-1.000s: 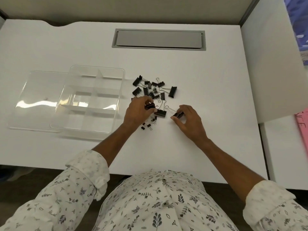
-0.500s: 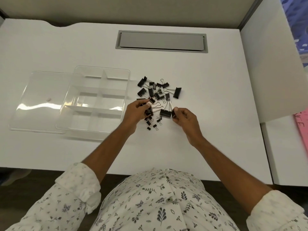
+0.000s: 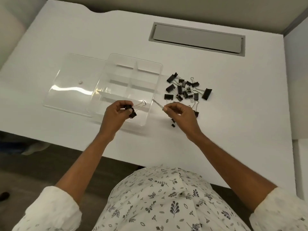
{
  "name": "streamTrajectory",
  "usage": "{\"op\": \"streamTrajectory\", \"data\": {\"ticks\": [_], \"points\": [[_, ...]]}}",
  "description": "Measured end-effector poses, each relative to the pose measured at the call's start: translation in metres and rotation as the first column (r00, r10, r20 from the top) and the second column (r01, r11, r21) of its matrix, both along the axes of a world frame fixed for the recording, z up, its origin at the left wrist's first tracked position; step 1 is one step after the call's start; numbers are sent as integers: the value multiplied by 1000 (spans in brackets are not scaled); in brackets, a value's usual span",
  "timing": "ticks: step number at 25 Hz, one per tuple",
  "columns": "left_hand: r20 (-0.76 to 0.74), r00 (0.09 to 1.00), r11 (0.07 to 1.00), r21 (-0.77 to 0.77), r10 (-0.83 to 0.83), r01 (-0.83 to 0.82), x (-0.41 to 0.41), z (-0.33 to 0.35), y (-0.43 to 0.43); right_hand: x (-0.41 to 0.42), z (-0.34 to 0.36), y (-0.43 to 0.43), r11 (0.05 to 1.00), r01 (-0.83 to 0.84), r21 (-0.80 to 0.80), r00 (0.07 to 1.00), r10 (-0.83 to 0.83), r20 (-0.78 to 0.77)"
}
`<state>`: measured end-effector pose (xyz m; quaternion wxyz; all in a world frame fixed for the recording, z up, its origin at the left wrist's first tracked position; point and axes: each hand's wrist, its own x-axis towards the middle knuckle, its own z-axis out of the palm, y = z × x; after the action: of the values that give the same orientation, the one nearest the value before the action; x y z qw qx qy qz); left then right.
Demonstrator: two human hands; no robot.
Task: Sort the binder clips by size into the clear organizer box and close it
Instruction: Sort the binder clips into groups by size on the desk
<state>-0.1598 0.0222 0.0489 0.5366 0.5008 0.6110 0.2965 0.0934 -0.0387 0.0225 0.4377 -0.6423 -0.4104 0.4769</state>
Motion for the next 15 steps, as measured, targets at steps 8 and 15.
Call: {"op": "streamTrajectory", "data": {"ticks": [8, 15], "points": [[-286, 958, 984, 162, -24, 72, -13, -8, -1, -41, -1, 22, 970, -164, 182, 969, 124, 216], [-297, 955, 973, 218, -10, 78, -10, -7, -5, -57, -4, 27, 951, -238, 198, 923, 159, 350]]}}
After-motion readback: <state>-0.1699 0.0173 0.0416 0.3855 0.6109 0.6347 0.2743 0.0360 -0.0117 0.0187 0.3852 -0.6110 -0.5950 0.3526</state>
